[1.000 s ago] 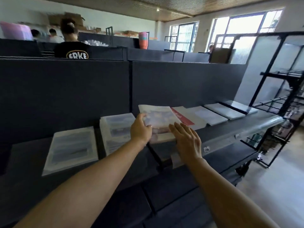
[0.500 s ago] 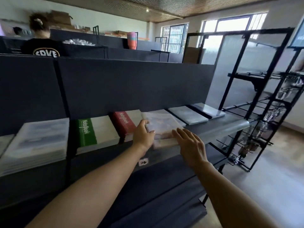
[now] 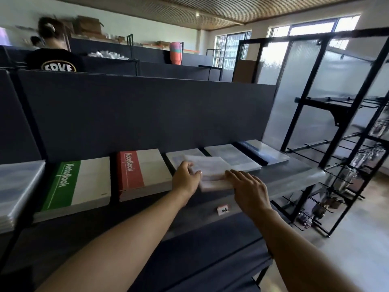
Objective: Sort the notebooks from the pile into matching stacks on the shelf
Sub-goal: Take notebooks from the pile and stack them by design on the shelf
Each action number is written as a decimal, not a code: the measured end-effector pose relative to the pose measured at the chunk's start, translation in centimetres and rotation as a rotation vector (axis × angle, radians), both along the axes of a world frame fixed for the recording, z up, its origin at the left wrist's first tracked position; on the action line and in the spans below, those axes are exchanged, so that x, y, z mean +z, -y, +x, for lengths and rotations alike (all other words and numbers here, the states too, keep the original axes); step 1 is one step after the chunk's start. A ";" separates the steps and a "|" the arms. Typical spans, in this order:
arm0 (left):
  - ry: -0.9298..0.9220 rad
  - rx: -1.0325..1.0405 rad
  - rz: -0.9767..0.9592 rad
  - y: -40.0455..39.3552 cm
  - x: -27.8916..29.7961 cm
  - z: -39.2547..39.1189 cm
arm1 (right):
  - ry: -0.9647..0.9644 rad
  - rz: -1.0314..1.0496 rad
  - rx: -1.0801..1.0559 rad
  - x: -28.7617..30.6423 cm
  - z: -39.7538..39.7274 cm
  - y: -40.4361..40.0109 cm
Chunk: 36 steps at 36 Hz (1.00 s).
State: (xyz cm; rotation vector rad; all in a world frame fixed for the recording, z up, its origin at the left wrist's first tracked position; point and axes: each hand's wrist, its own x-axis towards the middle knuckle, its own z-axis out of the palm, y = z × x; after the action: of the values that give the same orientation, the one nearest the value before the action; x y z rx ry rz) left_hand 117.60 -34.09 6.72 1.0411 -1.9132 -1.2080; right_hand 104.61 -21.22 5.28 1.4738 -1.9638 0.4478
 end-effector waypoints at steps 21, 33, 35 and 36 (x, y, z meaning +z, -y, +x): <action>0.303 0.187 -0.197 0.1 -2.6 -5.5 | 0.125 0.472 0.181 0.6 -6.2 3.9; 0.297 0.281 -0.256 -1.6 -3.9 -5.9 | 0.251 0.481 0.286 -0.1 -7.6 4.5; 0.273 0.297 -0.256 -1.6 -3.9 -6.0 | 0.261 0.496 0.285 0.1 -7.5 4.6; 0.259 0.305 -0.262 -1.6 -3.9 -6.0 | 0.255 0.507 0.288 0.2 -7.5 4.7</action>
State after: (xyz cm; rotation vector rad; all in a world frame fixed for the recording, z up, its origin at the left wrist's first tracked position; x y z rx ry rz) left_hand 111.61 -32.48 2.85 1.3341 -1.9487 -0.6592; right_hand 97.14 -25.94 5.50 2.1241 -2.1746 0.2773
